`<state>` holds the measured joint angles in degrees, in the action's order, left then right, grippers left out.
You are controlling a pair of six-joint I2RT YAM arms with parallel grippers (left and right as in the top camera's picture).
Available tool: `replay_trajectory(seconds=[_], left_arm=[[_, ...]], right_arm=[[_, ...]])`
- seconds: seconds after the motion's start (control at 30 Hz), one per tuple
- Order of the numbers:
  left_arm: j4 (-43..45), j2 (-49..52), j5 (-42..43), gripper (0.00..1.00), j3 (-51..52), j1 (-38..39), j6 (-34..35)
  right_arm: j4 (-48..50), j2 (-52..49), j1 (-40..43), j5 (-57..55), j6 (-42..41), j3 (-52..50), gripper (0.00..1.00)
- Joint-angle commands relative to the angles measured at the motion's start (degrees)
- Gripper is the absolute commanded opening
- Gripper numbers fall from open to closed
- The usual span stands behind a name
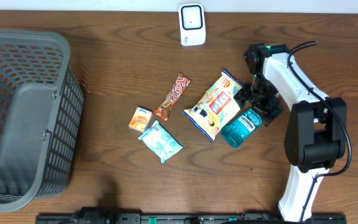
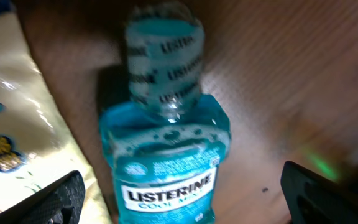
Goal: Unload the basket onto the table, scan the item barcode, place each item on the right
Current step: 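Close the right gripper around the Listerine bottle neck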
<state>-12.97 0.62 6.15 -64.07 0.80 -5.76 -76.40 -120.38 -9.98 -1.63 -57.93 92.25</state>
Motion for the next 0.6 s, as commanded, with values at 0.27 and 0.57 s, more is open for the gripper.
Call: replay_trajectory(seconds=[0.27,0.57], left_arm=[[0.39,-0.44,0.92,0.98,0.11,-0.26,0.72],[0.39,-0.44,0.92,0.98,0.11,-0.26,0.72]], right_arm=[[3.26,-2.78,-1.01,-1.64,-4.22,1.03,0.91],[3.04,-8.74,-1.75,-0.83,-4.22,1.03,0.83]])
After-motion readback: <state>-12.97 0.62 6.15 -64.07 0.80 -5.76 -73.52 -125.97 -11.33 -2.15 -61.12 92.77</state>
